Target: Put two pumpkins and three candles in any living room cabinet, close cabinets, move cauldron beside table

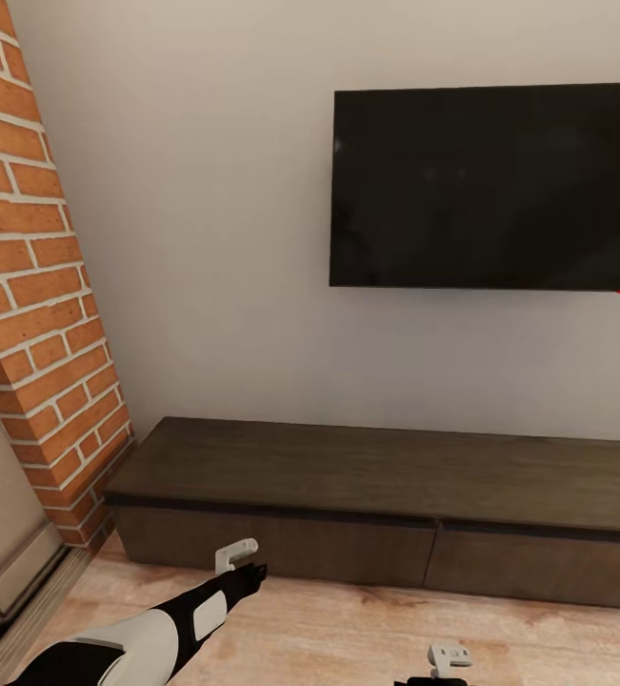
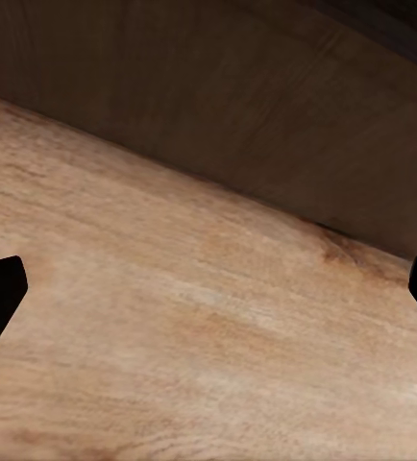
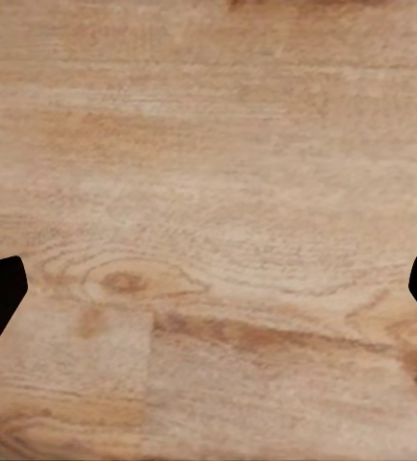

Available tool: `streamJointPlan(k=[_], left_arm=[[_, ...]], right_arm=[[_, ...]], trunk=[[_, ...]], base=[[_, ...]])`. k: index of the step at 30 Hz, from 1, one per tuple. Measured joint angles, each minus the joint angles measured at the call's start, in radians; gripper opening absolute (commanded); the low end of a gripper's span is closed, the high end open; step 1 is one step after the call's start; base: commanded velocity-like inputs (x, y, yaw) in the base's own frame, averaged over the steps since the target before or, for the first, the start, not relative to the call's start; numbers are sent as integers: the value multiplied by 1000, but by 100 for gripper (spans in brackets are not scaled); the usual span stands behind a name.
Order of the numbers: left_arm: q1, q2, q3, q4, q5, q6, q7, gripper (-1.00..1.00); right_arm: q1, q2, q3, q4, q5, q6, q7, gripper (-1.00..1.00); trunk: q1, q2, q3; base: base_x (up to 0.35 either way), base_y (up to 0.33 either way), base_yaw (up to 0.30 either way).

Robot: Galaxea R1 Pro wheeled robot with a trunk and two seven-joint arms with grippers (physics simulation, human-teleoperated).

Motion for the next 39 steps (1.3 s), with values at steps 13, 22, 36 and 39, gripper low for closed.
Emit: streamJointPlan(k=[13,22,36,39], left_arm=[[0,-2,0,-4,-2,-1,-12,100],[-2,-3,2,-29,1,58,-15,100],[-3,-7,0,-420,8,409,15,100],[-3,-18,-2,-461,11,454,36,100]], right_arm=[[0,-2,-13,-1,-6,5,-2,100],[-5,-1,-19,-4,-16,8,-7,100],[-72,-2,-26,-12,-185,12,-86,100],[-83,-3,-26,-13,-188,12,-100,100]], trunk=[[0,0,0],[0,0,0],[0,0,0],[0,0,0]], base=[[0,0,0],[0,0,0],[0,0,0],[0,0,0]])
